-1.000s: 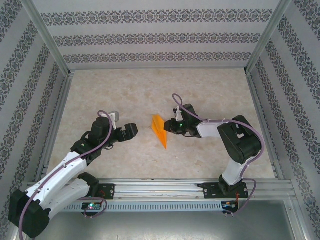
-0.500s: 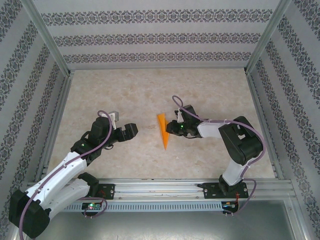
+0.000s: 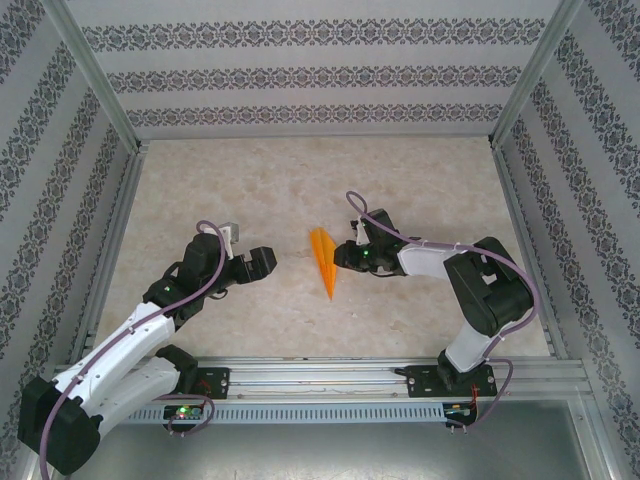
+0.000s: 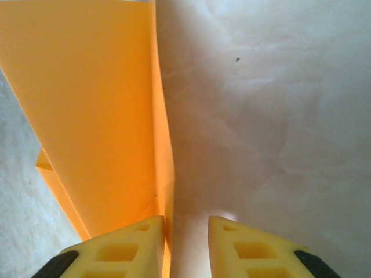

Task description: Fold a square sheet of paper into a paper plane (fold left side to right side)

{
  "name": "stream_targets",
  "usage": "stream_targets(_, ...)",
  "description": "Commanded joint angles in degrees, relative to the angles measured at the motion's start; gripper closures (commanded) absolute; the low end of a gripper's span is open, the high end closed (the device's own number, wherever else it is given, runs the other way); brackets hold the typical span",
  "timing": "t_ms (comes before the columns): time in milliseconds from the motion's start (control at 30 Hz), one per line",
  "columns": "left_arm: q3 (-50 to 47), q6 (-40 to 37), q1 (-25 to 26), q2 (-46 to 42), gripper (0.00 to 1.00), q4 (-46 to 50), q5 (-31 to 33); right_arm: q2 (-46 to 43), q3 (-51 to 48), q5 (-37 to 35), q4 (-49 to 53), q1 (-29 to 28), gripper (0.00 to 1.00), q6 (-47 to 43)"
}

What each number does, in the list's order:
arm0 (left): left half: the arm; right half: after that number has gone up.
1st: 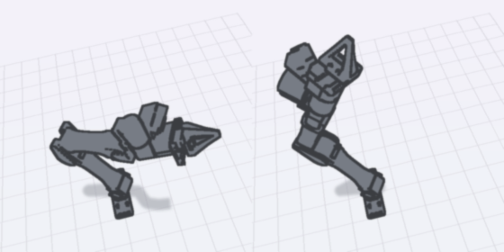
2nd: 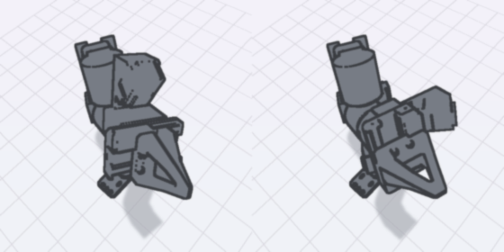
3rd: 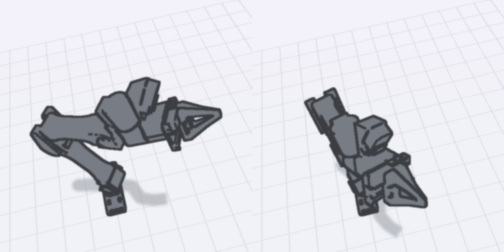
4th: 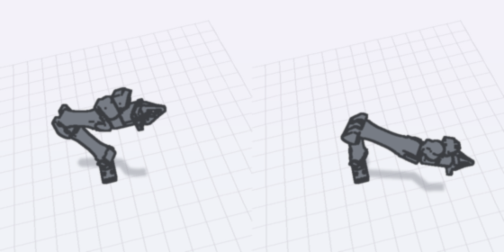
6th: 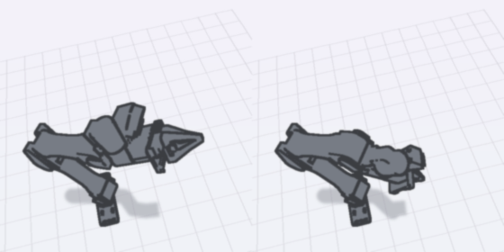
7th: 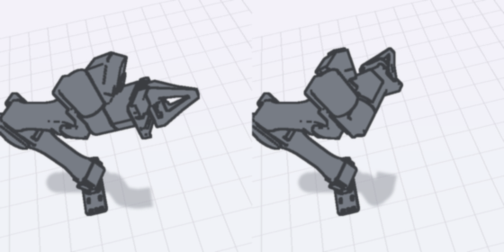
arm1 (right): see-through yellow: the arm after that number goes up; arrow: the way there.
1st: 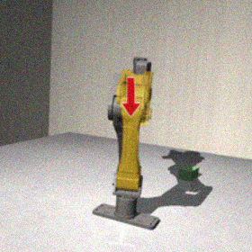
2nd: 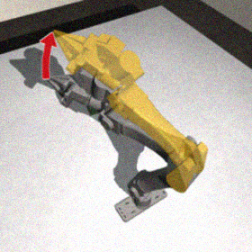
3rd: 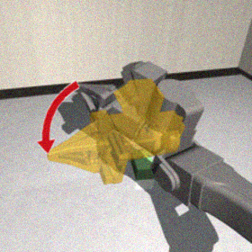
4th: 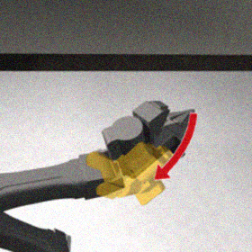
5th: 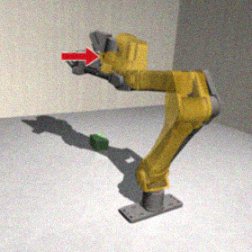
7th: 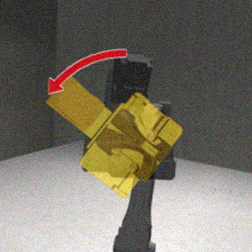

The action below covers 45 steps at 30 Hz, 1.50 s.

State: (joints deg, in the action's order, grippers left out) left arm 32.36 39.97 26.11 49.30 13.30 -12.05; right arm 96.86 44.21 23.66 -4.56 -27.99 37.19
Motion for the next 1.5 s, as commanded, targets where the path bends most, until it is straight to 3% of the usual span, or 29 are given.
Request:
stream_targets(0,-1.18,0.27,-1.12,0.07,0.03,-2.39,-0.87,-2.74,1.13,-1.81,2.71,-0.66,0.70,-2.15)
stream_targets(167,-1.21,0.16,-1.20,0.18,0.03,-2.47,-1.02,-6.45,1.86,-4.15,7.98,-1.00,0.62,-4.78)
stream_targets(367,-0.81,-0.97,-1.42,0.05,0.02,-2.06,-0.41,-9.76,7.83,-8.33,24.05,-4.73,0.55,-11.98)
stream_targets(700,-0.08,-3.65,-1.94,-1.55,0.01,0.36,1.42,-3.64,17.29,-7.66,35.27,-9.54,0.42,-13.73)
stream_targets(1033,-0.02,-4.07,-2.36,-2.08,0.01,1.21,1.42,4.21,22.62,-9.60,36.48,-9.81,0.43,-13.46)
stream_targets(1467,-0.20,-4.46,-2.60,-2.05,0.01,1.47,1.36,8.47,25.05,-9.79,36.99,-9.90,0.54,-13.18)
